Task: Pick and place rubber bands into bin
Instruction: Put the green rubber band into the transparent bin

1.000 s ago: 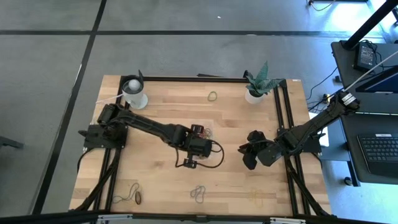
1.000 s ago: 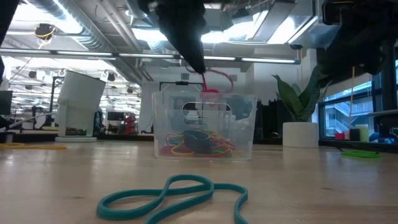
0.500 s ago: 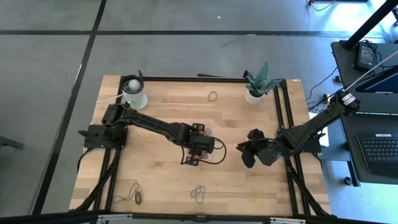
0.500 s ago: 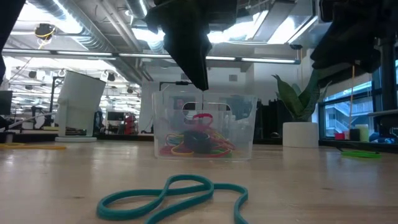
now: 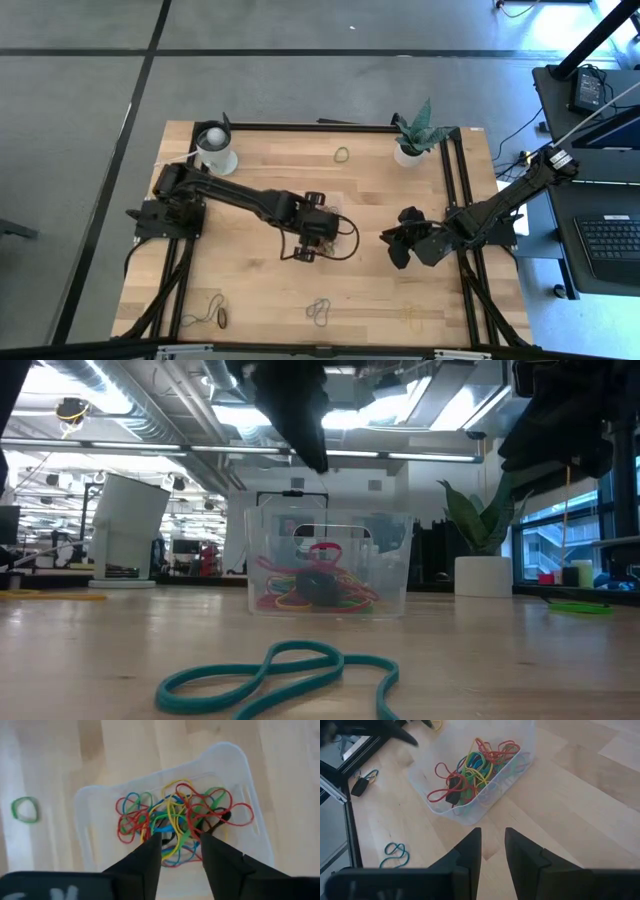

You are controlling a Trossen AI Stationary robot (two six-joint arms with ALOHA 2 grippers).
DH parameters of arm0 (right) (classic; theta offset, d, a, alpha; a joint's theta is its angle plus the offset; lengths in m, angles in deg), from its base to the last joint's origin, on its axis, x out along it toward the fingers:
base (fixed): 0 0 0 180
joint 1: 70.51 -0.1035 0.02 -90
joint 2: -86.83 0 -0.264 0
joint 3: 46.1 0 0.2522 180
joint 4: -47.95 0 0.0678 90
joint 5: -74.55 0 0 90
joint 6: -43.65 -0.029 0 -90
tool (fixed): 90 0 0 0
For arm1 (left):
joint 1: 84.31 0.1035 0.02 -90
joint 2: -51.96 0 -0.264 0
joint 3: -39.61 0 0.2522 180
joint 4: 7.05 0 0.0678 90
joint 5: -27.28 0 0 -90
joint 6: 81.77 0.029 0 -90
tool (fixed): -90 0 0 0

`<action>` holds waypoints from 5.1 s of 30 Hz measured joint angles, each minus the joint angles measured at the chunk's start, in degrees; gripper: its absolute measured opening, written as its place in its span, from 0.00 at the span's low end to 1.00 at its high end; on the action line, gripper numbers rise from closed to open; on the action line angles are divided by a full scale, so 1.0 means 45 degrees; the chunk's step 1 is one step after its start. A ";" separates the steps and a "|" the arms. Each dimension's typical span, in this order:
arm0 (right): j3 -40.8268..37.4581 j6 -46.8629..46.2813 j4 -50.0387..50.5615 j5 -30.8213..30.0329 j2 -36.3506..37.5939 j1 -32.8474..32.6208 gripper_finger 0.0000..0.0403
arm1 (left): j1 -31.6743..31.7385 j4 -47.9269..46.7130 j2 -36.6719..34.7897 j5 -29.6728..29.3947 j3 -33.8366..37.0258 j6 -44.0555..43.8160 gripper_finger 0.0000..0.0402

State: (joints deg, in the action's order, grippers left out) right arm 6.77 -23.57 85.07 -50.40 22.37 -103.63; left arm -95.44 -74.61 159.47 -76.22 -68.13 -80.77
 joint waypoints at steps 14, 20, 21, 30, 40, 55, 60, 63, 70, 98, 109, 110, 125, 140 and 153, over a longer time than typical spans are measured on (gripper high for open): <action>0.0000 0.4260 -0.3989 -0.0663 -0.0197 0.1453 0.22 | -0.0117 -0.0435 -0.1842 0.2244 0.1622 0.1169 0.00; 0.0899 0.7348 -0.5338 -0.0237 -0.1319 0.3160 0.23 | -0.0183 0.2778 -0.3716 0.2687 0.6178 -0.0340 0.00; 0.1252 0.7779 -0.5357 -0.0026 -0.1649 0.3504 0.24 | -0.0199 0.3317 -0.4156 0.2689 0.6949 -0.0698 0.00; 0.5896 0.8704 -0.0536 0.2562 -0.5586 0.7638 0.45 | -0.0835 0.5975 -0.8003 0.2416 1.1600 -0.3855 0.01; 1.0619 0.7839 0.3716 0.4549 -1.0400 1.0900 0.70 | -0.1446 0.6063 -0.9601 0.1643 1.2906 -0.4761 0.01; 1.1570 0.5276 0.4719 0.7081 -1.2846 1.3349 0.81 | -0.1700 0.5806 -0.9691 0.1902 1.3512 -0.4203 0.01; 1.1588 0.4395 0.4989 0.7306 -1.3383 1.3780 0.81 | -0.1700 0.5465 -0.9691 0.1971 1.3512 -0.4178 0.01; 1.1642 0.4365 0.5213 0.7265 -1.3563 1.3863 0.81 | -0.1704 0.5239 -0.9691 0.2048 1.3512 -0.4166 0.01; 1.1625 0.6715 0.5011 0.7415 -1.3613 1.3882 0.81 | -0.1710 0.4962 -0.9686 0.2032 1.3516 -0.3950 0.01; 1.1681 1.5683 0.3225 0.8021 -1.3775 1.4129 0.38 | -0.1325 0.4966 -0.9681 0.2015 1.3517 -0.4527 0.01; 1.1701 1.6116 0.3625 0.8746 -1.3781 1.4207 0.02 | -0.1297 0.5232 -0.9681 0.2007 1.3517 -0.4765 0.01; 1.1692 1.5962 0.3663 0.8778 -1.3705 1.4207 0.01 | -0.1302 0.5270 -0.9678 0.2007 1.3517 -0.4765 0.01; 1.1733 1.4758 0.4578 0.9128 -1.1020 1.3275 0.00 | -0.1297 0.5559 -0.9677 0.1788 1.3517 -0.4620 0.01; 1.1723 1.3031 0.4863 0.9709 -0.9777 0.9009 0.00 | -0.1297 0.5733 -0.9677 0.1783 1.3517 -0.4625 0.01; 1.1409 1.1376 0.4691 0.8218 -1.0629 0.7810 0.02 | -0.1297 0.6246 -0.9677 0.1780 1.3517 -0.4722 0.01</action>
State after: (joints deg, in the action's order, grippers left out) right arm 58.12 27.62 106.18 -13.42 -25.46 -68.48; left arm -101.28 -46.50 115.92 -68.21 -7.30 -102.02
